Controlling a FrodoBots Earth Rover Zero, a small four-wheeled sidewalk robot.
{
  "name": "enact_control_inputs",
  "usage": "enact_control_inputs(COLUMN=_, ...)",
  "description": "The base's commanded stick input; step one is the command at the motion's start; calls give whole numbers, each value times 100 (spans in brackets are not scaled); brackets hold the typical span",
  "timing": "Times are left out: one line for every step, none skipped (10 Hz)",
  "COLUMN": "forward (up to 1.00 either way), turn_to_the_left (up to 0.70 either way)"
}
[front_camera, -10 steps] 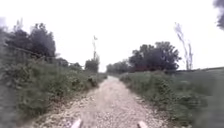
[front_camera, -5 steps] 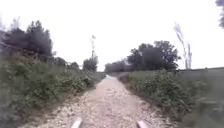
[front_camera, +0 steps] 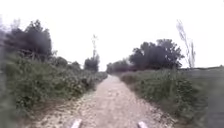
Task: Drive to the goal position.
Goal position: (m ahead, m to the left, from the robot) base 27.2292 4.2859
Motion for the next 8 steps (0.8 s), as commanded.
enact_control_inputs(forward=70, turn_to_the_left=0)
enact_control_inputs(forward=70, turn_to_the_left=-19)
enact_control_inputs(forward=70, turn_to_the_left=-35)
enact_control_inputs(forward=70, turn_to_the_left=-29)
enact_control_inputs(forward=70, turn_to_the_left=-7)
enact_control_inputs(forward=70, turn_to_the_left=0)
enact_control_inputs(forward=70, turn_to_the_left=0)
enact_control_inputs(forward=70, turn_to_the_left=0)
